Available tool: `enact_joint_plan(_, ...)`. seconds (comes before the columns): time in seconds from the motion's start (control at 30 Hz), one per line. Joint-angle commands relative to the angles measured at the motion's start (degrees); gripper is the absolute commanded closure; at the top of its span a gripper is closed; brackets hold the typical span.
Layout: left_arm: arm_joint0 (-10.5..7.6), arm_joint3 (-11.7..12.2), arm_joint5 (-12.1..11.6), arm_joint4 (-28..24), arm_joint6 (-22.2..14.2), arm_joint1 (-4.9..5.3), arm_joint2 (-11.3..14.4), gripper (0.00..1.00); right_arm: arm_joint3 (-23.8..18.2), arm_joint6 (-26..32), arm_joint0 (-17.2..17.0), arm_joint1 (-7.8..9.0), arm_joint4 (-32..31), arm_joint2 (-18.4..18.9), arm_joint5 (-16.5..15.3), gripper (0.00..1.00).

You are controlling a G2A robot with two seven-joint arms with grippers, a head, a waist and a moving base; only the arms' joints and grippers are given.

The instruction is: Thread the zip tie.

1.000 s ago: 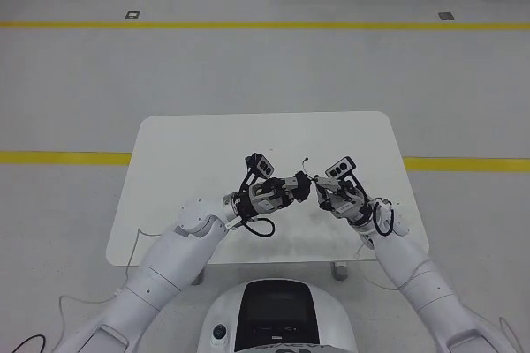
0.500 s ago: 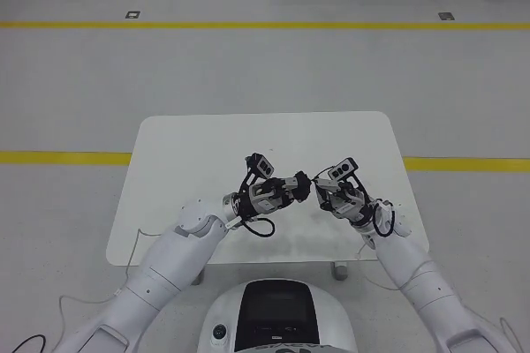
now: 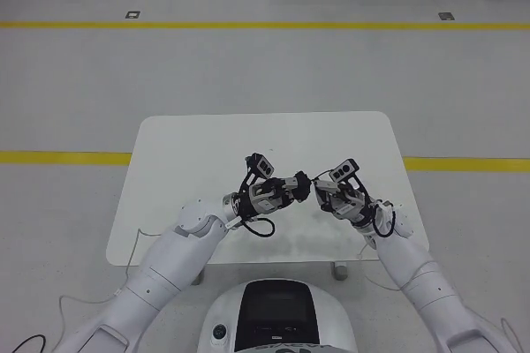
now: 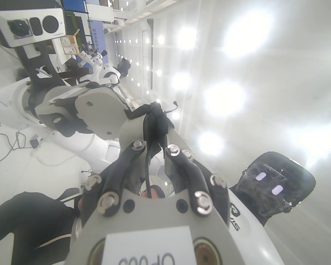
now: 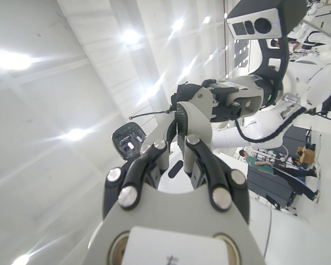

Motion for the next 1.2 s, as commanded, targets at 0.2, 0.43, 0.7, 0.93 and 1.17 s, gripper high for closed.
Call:
enact_joint_plan(0.2,0.0,0.0,0.0,0.0,0.0,0.0,0.0,1.0,0.83,0.0,0.16,-0.14,-1.36,0.49,-0.46,1.0)
enact_joint_plan(0.43,0.0,0.0,0.0,0.0,0.0,0.0,0.0,1.0,1.38,-0.19,0.23,-0.29,-2.11,1.07,-0.61,1.0)
enact_joint_plan(0.7,0.0,0.0,0.0,0.0,0.0,0.0,0.0,1.0,1.62,-0.38,0.2,-0.44,-2.87,1.66,-0.58,1.0)
enact_joint_plan(0.93,0.0,0.0,0.0,0.0,0.0,0.0,0.0,1.0,1.89,-0.59,0.15,-0.54,-3.57,2.15,-0.56,1.0)
enact_joint_plan(1.17,0.0,0.0,0.0,0.0,0.0,0.0,0.0,1.0,2.07,-0.66,0.07,-0.62,-4.1,2.71,-0.5,1.0)
